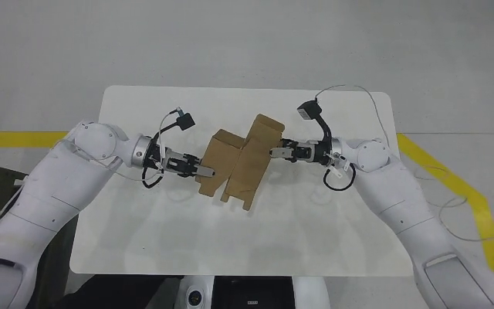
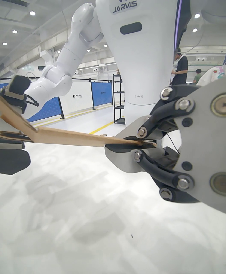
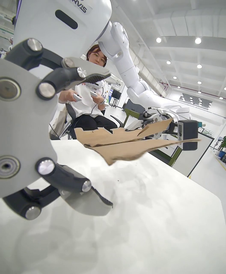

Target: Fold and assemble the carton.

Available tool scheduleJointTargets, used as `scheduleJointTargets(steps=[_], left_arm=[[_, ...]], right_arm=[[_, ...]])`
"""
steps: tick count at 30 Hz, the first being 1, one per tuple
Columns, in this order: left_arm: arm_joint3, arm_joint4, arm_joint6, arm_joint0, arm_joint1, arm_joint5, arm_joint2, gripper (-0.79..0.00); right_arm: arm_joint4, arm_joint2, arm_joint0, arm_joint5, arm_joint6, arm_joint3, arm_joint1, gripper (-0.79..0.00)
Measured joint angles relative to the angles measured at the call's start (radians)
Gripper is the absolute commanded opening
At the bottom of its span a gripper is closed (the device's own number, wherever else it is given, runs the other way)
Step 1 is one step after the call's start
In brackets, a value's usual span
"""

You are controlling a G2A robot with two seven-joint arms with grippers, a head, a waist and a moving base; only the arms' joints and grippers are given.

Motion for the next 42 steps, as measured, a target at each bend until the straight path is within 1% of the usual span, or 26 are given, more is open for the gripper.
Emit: scheduleJointTargets(steps=[3, 4, 6, 8, 11, 13, 14, 16, 18, 19, 20, 25, 26, 27, 28, 32, 38, 40, 42], left_arm=[[0.001, -0.011, 0.000, -0.003, 0.005, 0.001, 0.017, -0.785], [0.001, -0.013, 0.000, -0.004, 0.005, 0.000, 0.022, -0.785], [-0.001, -0.017, 0.001, -0.009, 0.007, -0.001, 0.033, -0.785], [-0.003, -0.023, 0.001, -0.013, 0.008, -0.001, 0.045, -0.785], [-0.004, -0.033, -0.001, -0.018, 0.010, 0.001, 0.060, -0.785], [-0.005, -0.037, -0.001, -0.021, 0.012, 0.002, 0.068, -0.785], [-0.006, -0.040, -0.001, -0.023, 0.012, 0.002, 0.073, -0.785], [-0.006, -0.044, 0.000, -0.026, 0.014, 0.000, 0.079, -0.785], [-0.005, -0.046, 0.002, -0.030, 0.016, -0.002, 0.086, -0.785], [-0.004, -0.048, 0.003, -0.031, 0.016, -0.003, 0.089, -0.785], [-0.002, -0.051, 0.004, -0.033, 0.017, -0.004, 0.092, -0.785], [0.005, -0.059, 0.007, -0.042, 0.021, -0.007, 0.106, -0.785], [0.007, -0.061, 0.008, -0.044, 0.022, -0.008, 0.109, -0.600], [0.010, -0.063, 0.010, -0.045, 0.022, -0.010, 0.111, -0.480], [0.012, -0.064, 0.012, -0.047, 0.023, -0.012, 0.112, 0.000], [0.031, -0.079, 0.033, -0.056, 0.026, -0.033, 0.111, 0.000], [0.093, -0.122, 0.129, -0.050, 0.027, -0.129, 0.078, 0.000], [0.109, -0.136, 0.148, -0.048, 0.025, -0.148, 0.068, 0.000], [0.125, -0.152, 0.171, -0.040, 0.023, -0.170, 0.058, 0.000]], right_arm=[[-0.003, -0.003, 0.001, 0.012, 0.012, -0.002, 0.007, -0.068], [-0.005, -0.006, 0.002, 0.015, 0.015, -0.002, 0.008, -0.108], [-0.003, -0.014, 0.006, 0.016, 0.016, -0.003, 0.009, -0.228], [0.000, -0.023, 0.011, 0.017, 0.017, -0.001, 0.010, -0.369], [0.002, -0.036, 0.022, 0.019, 0.019, 0.013, 0.011, -0.456], [0.006, -0.047, 0.029, 0.024, 0.025, 0.017, 0.010, -0.533], [0.013, -0.056, 0.033, 0.028, 0.028, 0.018, 0.009, -0.554], [0.023, -0.067, 0.038, 0.031, 0.031, 0.019, 0.009, -0.643], [0.034, -0.079, 0.044, 0.036, 0.036, 0.020, 0.008, -0.690], [0.038, -0.085, 0.047, 0.040, 0.040, 0.020, 0.008, -0.754], [0.044, -0.091, 0.050, 0.045, 0.045, 0.020, 0.009, -0.785], [0.062, -0.112, 0.059, 0.050, 0.050, 0.020, 0.012, -0.785], [0.066, -0.115, 0.060, 0.049, 0.049, 0.020, 0.013, -0.785], [0.069, -0.117, 0.061, 0.047, 0.047, 0.020, 0.014, -0.785], [0.071, -0.119, 0.062, 0.043, 0.043, 0.020, 0.015, -0.785], [0.073, -0.119, 0.063, 0.008, 0.009, 0.030, 0.019, -0.785], [0.051, -0.094, 0.059, -0.084, -0.086, 0.067, 0.019, -0.785], [0.035, -0.087, 0.056, -0.093, -0.121, 0.074, 0.016, -0.785], [-0.001, -0.080, 0.052, -0.076, -0.178, 0.068, 0.013, -0.785]])
